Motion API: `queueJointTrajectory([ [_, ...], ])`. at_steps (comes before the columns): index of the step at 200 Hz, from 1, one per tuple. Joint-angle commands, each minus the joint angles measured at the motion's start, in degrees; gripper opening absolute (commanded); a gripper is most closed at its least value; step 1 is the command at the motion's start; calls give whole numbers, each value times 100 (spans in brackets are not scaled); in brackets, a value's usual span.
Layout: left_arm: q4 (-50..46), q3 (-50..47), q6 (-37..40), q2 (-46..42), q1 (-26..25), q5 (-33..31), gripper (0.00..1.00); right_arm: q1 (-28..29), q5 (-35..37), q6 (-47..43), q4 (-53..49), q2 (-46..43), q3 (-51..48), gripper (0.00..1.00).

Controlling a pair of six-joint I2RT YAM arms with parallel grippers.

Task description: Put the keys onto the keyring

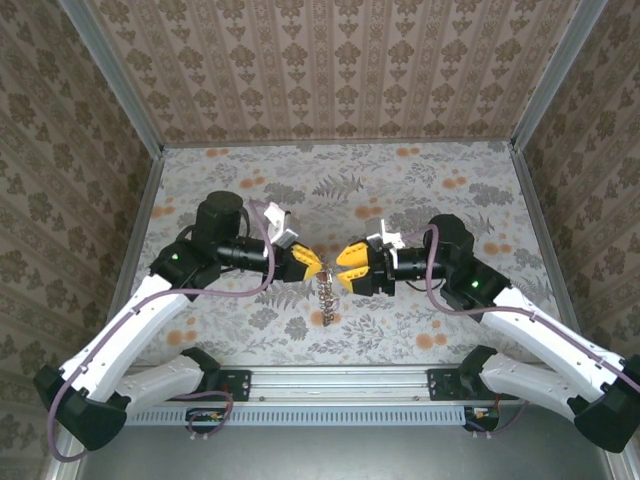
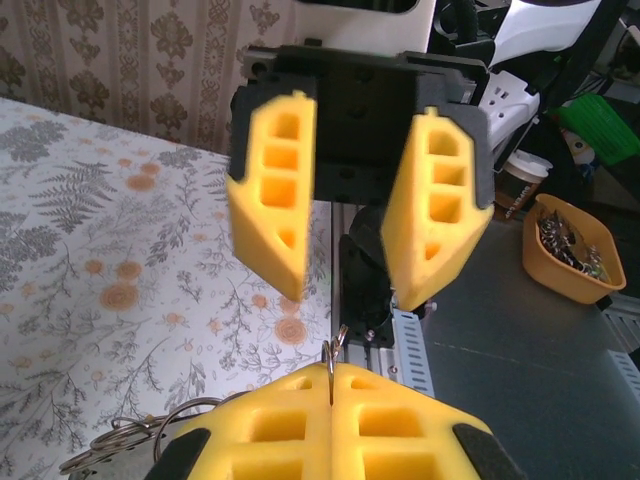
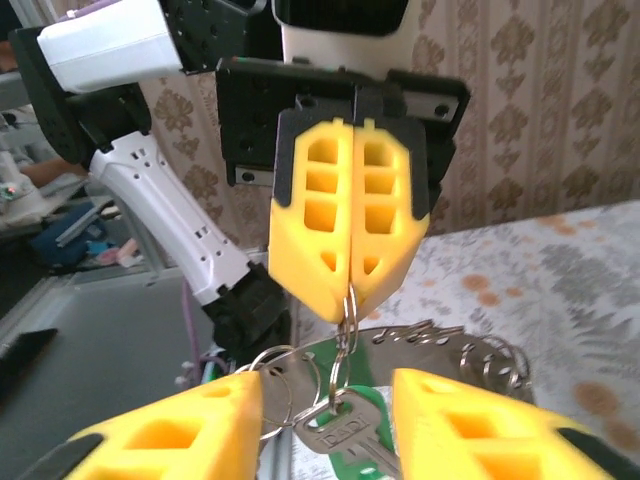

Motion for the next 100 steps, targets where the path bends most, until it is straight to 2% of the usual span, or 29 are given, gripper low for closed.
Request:
queueJointTrajectory([
  [1, 222, -55, -15, -154, -137, -136, 0, -22, 360, 232, 191, -86, 38, 48],
  [9, 190, -54, 43, -153, -221, -244, 0, -22, 353, 307, 297, -42, 71, 52],
  [37, 204, -84, 108, -154, -457, -461, 0, -22, 317, 345, 356, 220, 247, 53],
  [100, 540, -249, -52, -373, -496, -590, 0, 24, -292, 337, 260, 499, 350, 47],
])
